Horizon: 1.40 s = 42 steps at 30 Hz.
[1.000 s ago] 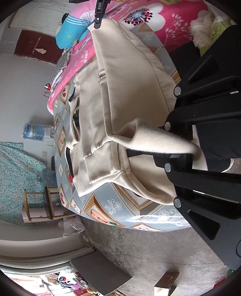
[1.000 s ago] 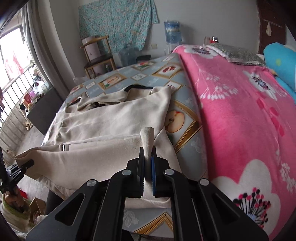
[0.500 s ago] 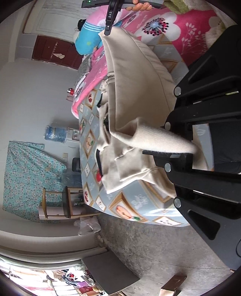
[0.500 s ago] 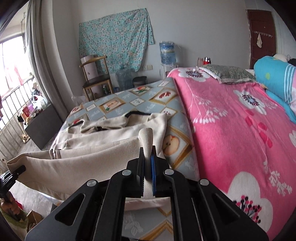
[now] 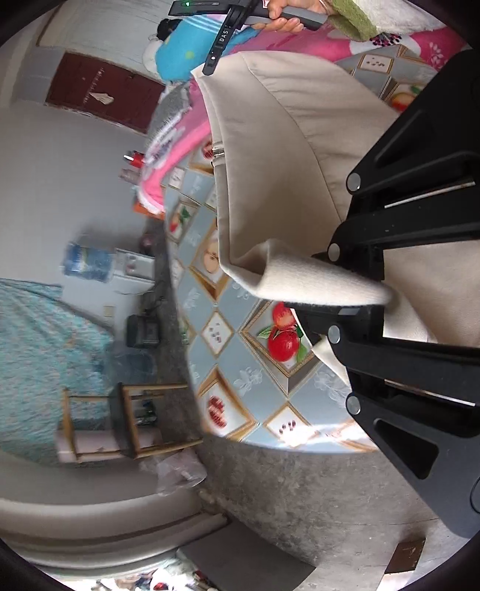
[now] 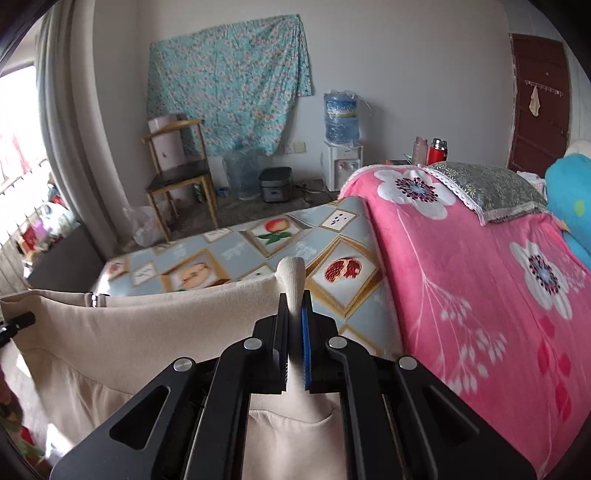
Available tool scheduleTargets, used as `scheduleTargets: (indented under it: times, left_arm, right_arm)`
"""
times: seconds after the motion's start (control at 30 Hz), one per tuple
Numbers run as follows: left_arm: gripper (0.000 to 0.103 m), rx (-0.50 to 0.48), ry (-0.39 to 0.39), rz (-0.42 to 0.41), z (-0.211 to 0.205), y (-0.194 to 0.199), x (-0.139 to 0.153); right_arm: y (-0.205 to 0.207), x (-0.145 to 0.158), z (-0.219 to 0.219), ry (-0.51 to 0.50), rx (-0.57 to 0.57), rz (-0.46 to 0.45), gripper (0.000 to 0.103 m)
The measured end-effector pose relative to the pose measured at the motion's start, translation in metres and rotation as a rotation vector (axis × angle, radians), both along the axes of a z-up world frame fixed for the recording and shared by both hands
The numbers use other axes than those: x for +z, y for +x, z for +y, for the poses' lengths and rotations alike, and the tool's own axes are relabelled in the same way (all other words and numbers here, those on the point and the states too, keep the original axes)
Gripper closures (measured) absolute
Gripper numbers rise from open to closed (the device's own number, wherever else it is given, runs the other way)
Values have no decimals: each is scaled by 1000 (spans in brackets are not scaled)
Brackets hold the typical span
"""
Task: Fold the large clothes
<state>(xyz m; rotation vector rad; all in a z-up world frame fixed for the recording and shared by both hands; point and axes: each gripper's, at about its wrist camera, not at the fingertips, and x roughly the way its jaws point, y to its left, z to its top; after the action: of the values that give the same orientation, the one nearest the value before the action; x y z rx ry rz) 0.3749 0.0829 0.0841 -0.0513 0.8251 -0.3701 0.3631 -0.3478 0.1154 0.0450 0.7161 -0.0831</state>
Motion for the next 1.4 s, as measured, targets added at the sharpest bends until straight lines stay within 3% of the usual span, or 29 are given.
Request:
scheduleTargets:
  times: [0.1,0.17,0.23,0.37,0.47,0.53,0.6,0.63,0.67,0.73,0.77,0.83,0.93,1.07,1.17,1.23,1.27,1.33,1.4]
  left_arm:
    - [98,15,-7,186,-2,49,-55]
    - [98,31,-26,237,0,59,-78]
    - [98,31,-67,235,5,59,-81]
    - [98,17,-127,200,13,65,-56]
    - [98,30,-125,200,16,75,-57]
    - [96,55,-101,271,15,86,-75]
    - [82,88,-86,361,16,93,-101]
    - [80,107,-93,376,21,92,-107]
    - [78,120,-130,363,28,89,-104]
    - [65,181,-125,318,42,82,-91]
    - [64,214,-118,270,51,76,-80]
    - [64,254,-129,185,67,62,-60]
    - [64,234,-119,142,71,49,-44]
    - [63,119,-109,165,35,50,-46]
    - [62,68,-94,257,5,64,-69]
    - [62,109,-29,308,0,66,-94]
    - [63,121,-37,327,3,66,-105]
    - [63,128,-73,303,15,58,-104]
    - [63,140,-57,297,20,50,-97]
  right_arm:
    - [46,-55,-4,8,-14,135,97]
    - [60,-84,-10,27,-25,196,97]
    - [61,-90,-13,60,-29,197,98]
    - [65,-69,-15,98,-16,139,98]
    - [76,-64,-12,90,-16,125,98]
    - [88,-82,-10,90,-5,196,97]
    - [100,-104,-11,96,1,296,97]
    - [100,-113,-14,103,2,334,97]
    - [97,-115,-18,115,3,347,91]
    - [85,-102,-28,119,-9,309,82]
    - [76,-89,-35,118,-22,280,79]
    - [57,-65,-44,115,-38,219,61]
    - [28,-38,-34,98,40,175,59]
    - [23,-39,1,87,169,227,59]
    - [35,-62,13,123,158,294,59]
    - [40,-90,8,79,101,364,59]
    - [41,-106,0,67,66,410,59]
    - [32,-118,-12,103,50,431,62]
    - [18,-109,-19,105,44,401,62]
